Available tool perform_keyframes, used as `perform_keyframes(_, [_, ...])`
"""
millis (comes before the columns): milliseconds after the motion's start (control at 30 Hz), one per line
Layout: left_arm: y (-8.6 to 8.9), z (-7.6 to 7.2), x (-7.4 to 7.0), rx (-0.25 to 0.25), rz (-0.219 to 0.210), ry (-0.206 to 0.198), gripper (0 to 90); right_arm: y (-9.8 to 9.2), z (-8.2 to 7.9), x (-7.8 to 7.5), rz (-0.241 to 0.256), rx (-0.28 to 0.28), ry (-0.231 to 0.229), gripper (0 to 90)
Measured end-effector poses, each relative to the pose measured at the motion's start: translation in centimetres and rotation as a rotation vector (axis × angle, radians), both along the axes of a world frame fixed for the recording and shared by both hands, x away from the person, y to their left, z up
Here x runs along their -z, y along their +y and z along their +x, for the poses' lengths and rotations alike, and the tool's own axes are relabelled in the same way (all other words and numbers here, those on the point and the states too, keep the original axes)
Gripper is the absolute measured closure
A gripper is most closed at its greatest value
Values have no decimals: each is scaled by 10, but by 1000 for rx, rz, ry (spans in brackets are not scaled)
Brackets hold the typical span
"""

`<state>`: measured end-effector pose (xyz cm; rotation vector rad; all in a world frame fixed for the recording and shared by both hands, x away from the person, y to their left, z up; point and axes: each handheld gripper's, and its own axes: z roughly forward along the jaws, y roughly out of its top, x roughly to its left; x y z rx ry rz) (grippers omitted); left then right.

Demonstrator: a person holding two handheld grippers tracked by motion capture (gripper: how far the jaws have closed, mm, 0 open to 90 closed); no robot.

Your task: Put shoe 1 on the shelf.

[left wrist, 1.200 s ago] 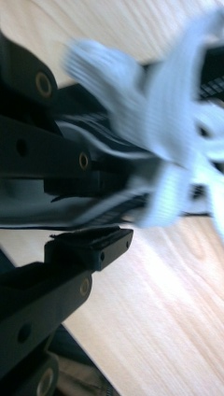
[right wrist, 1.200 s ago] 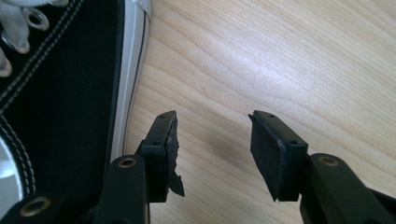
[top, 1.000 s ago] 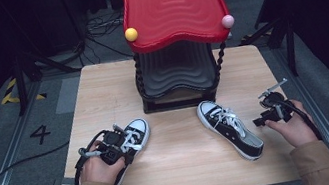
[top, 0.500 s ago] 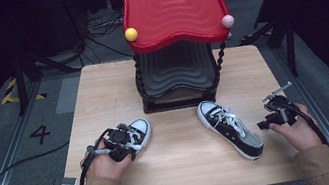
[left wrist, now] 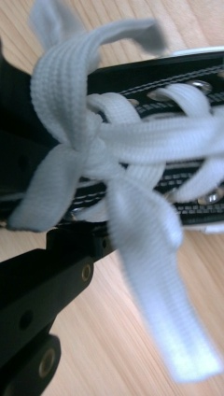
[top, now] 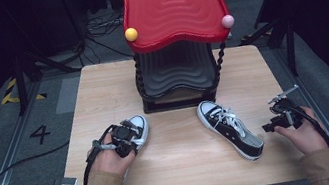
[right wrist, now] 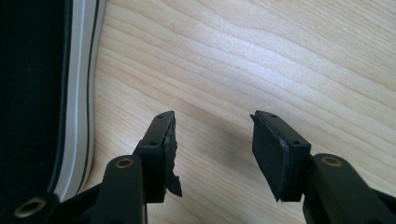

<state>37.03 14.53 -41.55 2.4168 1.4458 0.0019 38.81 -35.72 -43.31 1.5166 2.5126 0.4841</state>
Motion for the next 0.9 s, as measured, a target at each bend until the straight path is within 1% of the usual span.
perform_keyframes(67, [-3,0,-6,-10,-35,-1,849,-2,-2,0,1,8,0,505])
perform_keyframes(133, [-7,0,-12,14,-61,2,851,-4,-3,0,0,17,1,505])
perform_keyframes(167, [-11,-1,-16,16,-80,-1,851,-4,-3,0,-2,15,0,505])
perform_keyframes(233, [-16,-1,-22,32,-86,-4,851,-5,-6,0,-3,15,-3,505])
perform_keyframes(300, [-23,0,-29,50,-89,-16,851,-6,-8,0,-3,17,-2,505])
perform_keyframes(367, [-28,2,-35,67,-90,-9,851,-7,-10,0,1,16,-10,505])
perform_keyframes(400, [-32,3,-39,78,-96,-8,851,-7,-11,0,14,13,-16,509])
perform_keyframes(433, [-37,4,-46,101,-105,-16,851,-7,-13,1,53,18,-12,533])
perform_keyframes(467, [-37,4,-46,101,-105,-16,850,-7,-13,1,53,18,-12,533])
perform_keyframes(500, [-39,4,-51,109,-108,-16,850,-7,-14,1,68,18,-1,542])
perform_keyframes(567, [-43,4,-60,131,-119,-25,850,-6,-15,3,83,12,6,553])
perform_keyframes(667, [-48,6,-71,138,-135,-42,849,-5,-14,6,80,5,19,557])
perform_keyframes(700, [-50,8,-79,146,-151,-55,849,-3,-12,8,90,6,29,557])
perform_keyframes(733, [-50,8,-79,146,-151,-55,849,-3,-12,8,90,6,29,557])
perform_keyframes(767, [-51,8,-83,145,-155,-53,849,-3,-11,9,96,9,31,557])
perform_keyframes(800, [-53,10,-86,153,-156,-47,848,-3,-9,10,103,9,36,557])
perform_keyframes(833, [-55,10,-90,151,-155,-41,848,-3,-8,10,104,11,41,557])
perform_keyframes(900, [-60,12,-97,154,-136,-45,848,-3,-6,10,105,6,43,557])
